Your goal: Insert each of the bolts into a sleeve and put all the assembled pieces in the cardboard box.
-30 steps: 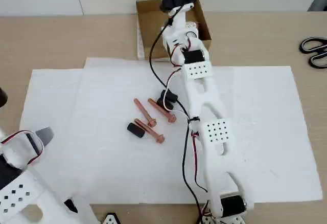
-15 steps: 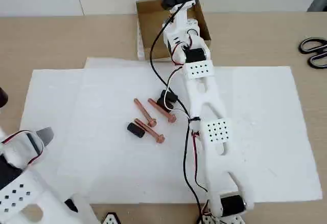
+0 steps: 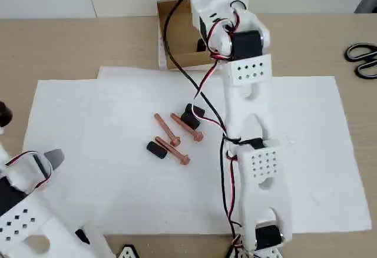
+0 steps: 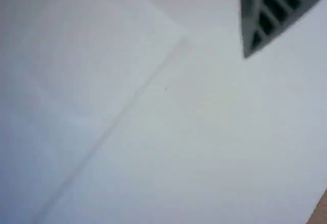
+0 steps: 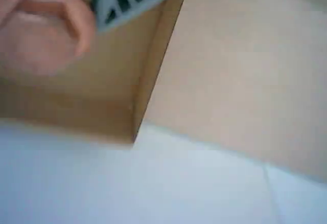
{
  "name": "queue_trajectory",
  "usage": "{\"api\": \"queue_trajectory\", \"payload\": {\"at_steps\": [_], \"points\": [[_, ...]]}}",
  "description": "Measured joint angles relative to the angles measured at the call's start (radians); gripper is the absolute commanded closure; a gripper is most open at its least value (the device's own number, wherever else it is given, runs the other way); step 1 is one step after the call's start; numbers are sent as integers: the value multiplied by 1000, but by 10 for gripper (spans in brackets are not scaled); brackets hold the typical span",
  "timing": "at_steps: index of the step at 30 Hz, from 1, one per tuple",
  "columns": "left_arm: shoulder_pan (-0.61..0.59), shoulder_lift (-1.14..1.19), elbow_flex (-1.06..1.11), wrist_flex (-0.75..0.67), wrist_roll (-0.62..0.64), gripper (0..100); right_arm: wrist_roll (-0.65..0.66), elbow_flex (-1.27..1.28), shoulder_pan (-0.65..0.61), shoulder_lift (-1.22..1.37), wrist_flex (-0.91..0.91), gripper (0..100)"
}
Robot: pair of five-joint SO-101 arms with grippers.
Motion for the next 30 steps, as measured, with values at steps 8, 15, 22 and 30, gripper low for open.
{"api": "queue_trajectory", "payload": {"at_steps": [8,15,22,30], "points": [[0,0,0,0,0,682,0,0,-69,-169,368,881],[0,0,0,0,0,682,0,48,-124,-195,384,883],[0,0,0,0,0,683,172,204,-135,-242,384,883],[2,0,0,0,0,683,183,216,6,-210,348,884]]}}
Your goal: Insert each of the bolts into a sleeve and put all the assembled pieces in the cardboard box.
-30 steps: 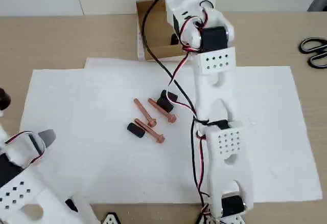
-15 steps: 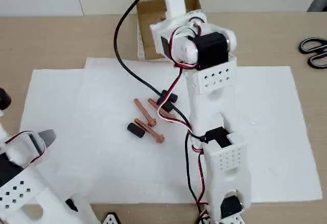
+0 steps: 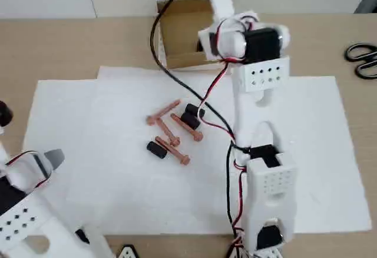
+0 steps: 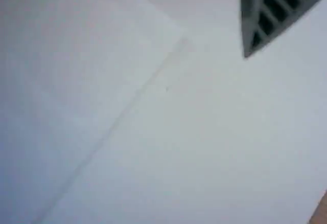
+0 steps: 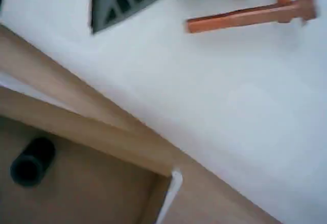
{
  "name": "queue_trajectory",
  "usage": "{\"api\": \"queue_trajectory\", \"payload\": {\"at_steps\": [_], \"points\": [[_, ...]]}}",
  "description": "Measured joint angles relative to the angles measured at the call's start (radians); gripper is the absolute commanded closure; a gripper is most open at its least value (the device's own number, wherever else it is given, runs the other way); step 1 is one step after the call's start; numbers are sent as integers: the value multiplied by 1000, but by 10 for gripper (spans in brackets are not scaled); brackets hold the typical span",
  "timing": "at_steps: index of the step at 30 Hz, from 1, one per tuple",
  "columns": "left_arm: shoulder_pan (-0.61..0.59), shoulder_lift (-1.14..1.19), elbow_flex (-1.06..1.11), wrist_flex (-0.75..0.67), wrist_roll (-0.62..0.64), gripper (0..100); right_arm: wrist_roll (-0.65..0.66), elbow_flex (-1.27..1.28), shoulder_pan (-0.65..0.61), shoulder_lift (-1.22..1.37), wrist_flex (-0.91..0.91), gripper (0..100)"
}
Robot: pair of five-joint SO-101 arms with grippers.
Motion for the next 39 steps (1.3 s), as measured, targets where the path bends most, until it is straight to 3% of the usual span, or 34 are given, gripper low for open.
{"api": "queue_trajectory", "payload": {"at_steps": [17,23,31,39], "points": [[-2,0,0,0,0,683,0,3,-32,153,17,884],[-2,0,0,0,0,683,0,3,-35,207,-60,884],[-2,0,0,0,0,683,-2,3,-172,247,-40,883],[-2,0,0,0,0,683,0,38,-121,301,-292,884]]}}
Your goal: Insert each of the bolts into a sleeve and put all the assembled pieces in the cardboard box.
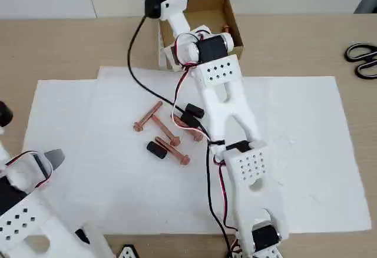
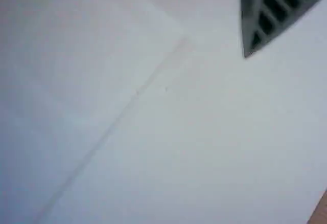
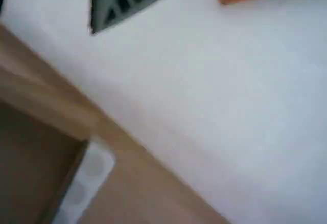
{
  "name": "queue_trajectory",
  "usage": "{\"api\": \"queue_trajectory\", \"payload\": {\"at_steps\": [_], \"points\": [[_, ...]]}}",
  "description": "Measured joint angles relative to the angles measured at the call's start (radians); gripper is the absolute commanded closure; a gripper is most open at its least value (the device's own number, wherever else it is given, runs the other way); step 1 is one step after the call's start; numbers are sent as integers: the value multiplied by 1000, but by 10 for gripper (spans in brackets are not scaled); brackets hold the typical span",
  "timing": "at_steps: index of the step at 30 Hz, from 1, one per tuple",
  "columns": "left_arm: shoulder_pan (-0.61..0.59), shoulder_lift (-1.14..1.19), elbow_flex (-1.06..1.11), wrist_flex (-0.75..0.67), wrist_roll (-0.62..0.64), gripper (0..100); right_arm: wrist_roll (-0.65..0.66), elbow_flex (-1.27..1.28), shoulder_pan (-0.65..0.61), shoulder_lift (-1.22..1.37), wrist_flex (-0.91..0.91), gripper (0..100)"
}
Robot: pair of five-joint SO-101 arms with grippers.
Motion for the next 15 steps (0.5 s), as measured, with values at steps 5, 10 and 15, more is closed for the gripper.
{"api": "queue_trajectory", "payload": {"at_steps": [5,10,15], "points": [[0,0,0,0,0,683,0,5,29,97,-121,884],[0,0,0,0,0,683,0,5,29,167,-169,884],[0,0,0,0,-2,683,0,-163,28,158,-23,884]]}}
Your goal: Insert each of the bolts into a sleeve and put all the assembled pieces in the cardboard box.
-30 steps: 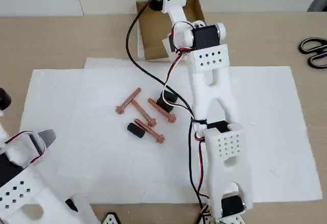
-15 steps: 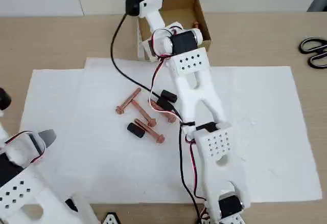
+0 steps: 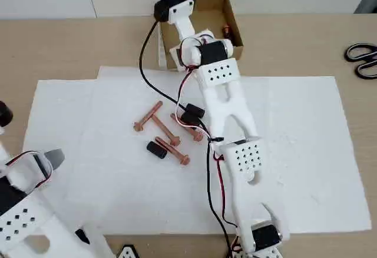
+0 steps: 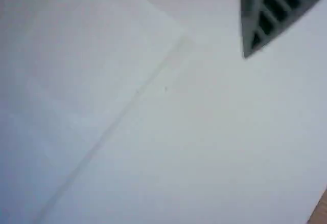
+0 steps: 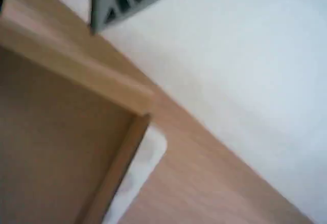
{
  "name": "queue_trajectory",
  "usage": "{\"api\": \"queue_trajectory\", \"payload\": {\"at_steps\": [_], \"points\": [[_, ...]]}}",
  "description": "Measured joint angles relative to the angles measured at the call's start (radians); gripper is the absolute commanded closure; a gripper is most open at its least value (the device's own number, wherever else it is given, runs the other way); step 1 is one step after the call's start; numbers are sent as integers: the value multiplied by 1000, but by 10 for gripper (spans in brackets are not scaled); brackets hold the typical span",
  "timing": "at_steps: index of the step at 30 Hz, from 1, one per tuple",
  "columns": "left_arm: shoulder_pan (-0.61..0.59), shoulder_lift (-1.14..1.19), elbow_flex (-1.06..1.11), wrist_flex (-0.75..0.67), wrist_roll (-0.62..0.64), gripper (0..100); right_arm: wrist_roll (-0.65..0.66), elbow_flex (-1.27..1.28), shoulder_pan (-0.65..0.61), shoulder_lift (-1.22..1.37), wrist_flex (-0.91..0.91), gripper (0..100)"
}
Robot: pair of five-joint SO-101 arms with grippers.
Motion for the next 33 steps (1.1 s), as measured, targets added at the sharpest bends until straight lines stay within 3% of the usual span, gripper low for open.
{"api": "queue_trajectory", "payload": {"at_steps": [5,14,20,25,33], "points": [[2,0,-63,0,-87,683,0,-173,15,-161,299,884],[11,-66,-322,80,-127,683,0,12,78,-644,354,884],[149,-276,-353,120,-140,683,0,529,78,-1188,354,884],[230,-453,-222,118,-140,683,0,1077,123,-1645,342,884],[275,-703,233,-120,-140,683,0,1811,224,-2124,158,882]]}}
